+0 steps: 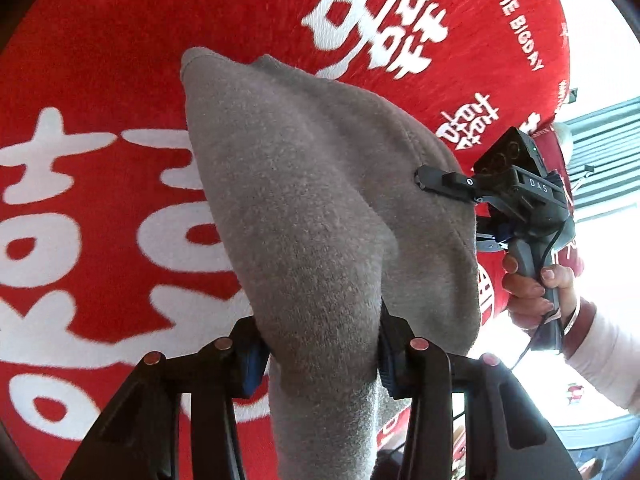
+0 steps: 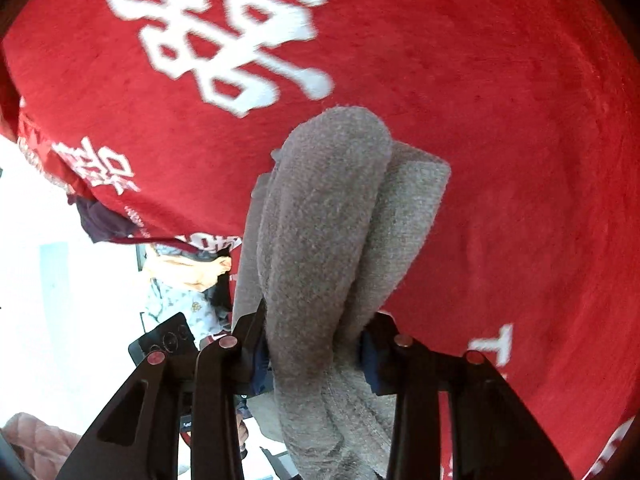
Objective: Fold small clothes
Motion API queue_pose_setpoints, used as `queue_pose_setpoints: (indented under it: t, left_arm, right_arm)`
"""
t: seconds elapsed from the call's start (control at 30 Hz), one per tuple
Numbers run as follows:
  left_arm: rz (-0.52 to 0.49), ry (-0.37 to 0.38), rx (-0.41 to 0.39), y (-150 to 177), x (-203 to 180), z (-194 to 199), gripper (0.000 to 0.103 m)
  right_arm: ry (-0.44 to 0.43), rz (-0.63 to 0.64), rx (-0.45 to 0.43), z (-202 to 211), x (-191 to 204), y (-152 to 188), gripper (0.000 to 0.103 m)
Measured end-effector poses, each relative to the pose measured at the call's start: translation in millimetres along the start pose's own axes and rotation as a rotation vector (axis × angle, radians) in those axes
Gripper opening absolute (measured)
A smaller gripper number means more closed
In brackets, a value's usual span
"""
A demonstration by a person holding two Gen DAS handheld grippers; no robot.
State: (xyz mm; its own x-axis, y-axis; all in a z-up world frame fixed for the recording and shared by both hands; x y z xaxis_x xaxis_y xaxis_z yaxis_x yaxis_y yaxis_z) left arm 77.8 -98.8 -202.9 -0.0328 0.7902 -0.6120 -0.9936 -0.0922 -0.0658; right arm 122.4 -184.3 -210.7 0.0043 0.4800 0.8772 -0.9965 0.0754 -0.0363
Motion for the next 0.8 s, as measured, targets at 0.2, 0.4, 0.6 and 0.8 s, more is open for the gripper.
queue_pose_setpoints:
  t: [0.2, 0.4, 0.6, 0.8]
  left_arm:
    - [-0.012, -0.028, 0.006, 27.0, 27.7, 42.2, 0.046]
    - [0.001, -0.086, 0.021, 50.6, 58.2, 52.6, 0.046]
    - [0.043, -0.153, 0.027, 62.7, 110.1, 41.0, 0.046]
    - [0.105, -0.228, 0.015, 71.9, 140.2, 40.7, 0.057]
  right_arm:
    - [-0.021, -0.008, 0.008, -24.5, 34.6, 32.4, 0.040]
    - [-0.029, -0.031, 0.038, -77.8, 52.3, 67.7, 0.040]
    - [0.045, -0.009, 0.092, -113.8, 35.2, 87.5, 0.040]
    - [0.260, 0.053, 0.161, -121.7, 2.8, 94.9, 0.045]
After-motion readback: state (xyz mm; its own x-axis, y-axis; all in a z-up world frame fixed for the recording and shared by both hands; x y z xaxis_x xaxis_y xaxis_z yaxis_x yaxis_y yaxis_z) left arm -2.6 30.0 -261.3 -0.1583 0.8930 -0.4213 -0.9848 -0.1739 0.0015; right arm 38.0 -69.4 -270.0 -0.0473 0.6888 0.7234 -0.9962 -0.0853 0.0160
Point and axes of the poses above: each gripper's, at about its wrist camera, not at the fingertips, and z roughly against the way its jaws point, x to its left, y to its underside, the point moved 10 cm from there along -z, roughly the way its jaws point, and after that the axes turned 12 degrees about z, right-handed, at the moved point
